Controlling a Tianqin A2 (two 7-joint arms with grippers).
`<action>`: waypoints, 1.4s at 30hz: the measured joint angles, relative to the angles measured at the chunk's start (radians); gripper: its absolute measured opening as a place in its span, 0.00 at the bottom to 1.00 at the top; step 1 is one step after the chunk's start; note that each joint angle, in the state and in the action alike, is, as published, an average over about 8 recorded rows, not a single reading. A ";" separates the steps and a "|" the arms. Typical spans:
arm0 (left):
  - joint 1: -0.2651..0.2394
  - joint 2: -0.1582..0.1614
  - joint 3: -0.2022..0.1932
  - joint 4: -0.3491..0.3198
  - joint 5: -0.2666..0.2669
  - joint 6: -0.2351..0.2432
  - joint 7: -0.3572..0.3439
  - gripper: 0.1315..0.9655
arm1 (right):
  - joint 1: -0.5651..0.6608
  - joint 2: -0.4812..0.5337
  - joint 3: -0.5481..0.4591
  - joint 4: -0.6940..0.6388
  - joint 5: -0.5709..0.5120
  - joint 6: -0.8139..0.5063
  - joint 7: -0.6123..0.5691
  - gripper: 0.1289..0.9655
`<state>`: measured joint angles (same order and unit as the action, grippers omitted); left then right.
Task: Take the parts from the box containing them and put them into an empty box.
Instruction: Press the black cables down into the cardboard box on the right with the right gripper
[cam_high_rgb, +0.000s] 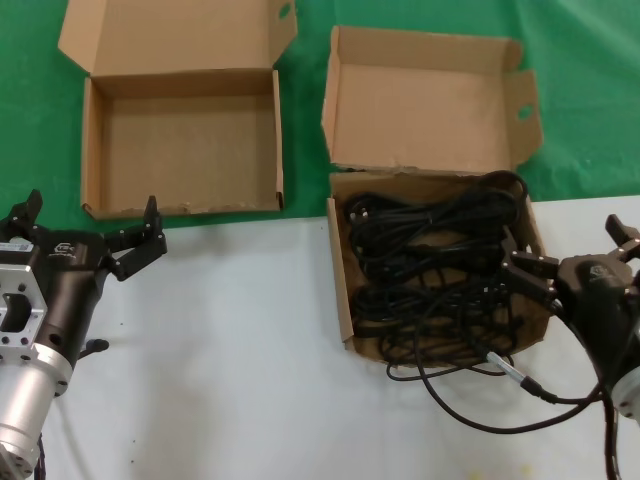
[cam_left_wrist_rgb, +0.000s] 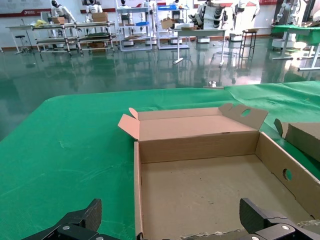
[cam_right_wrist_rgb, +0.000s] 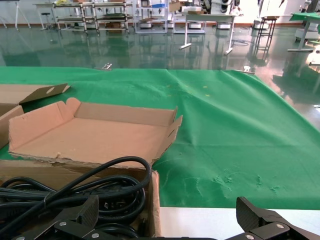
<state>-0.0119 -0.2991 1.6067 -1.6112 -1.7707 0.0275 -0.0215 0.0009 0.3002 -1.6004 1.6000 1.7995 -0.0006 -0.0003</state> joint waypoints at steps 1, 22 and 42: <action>0.000 0.000 0.000 0.000 0.000 0.000 0.000 1.00 | 0.000 0.000 0.000 0.000 0.000 0.000 0.000 1.00; 0.000 0.000 0.000 0.000 0.000 0.000 0.000 0.96 | -0.011 0.021 -0.017 0.020 0.011 0.015 0.001 1.00; 0.000 0.000 0.000 0.000 0.000 0.000 0.000 0.62 | 0.135 0.587 -0.241 0.184 -0.141 -0.302 0.005 1.00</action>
<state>-0.0119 -0.2991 1.6067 -1.6112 -1.7707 0.0275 -0.0216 0.1360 0.8876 -1.8414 1.7838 1.6587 -0.3028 0.0052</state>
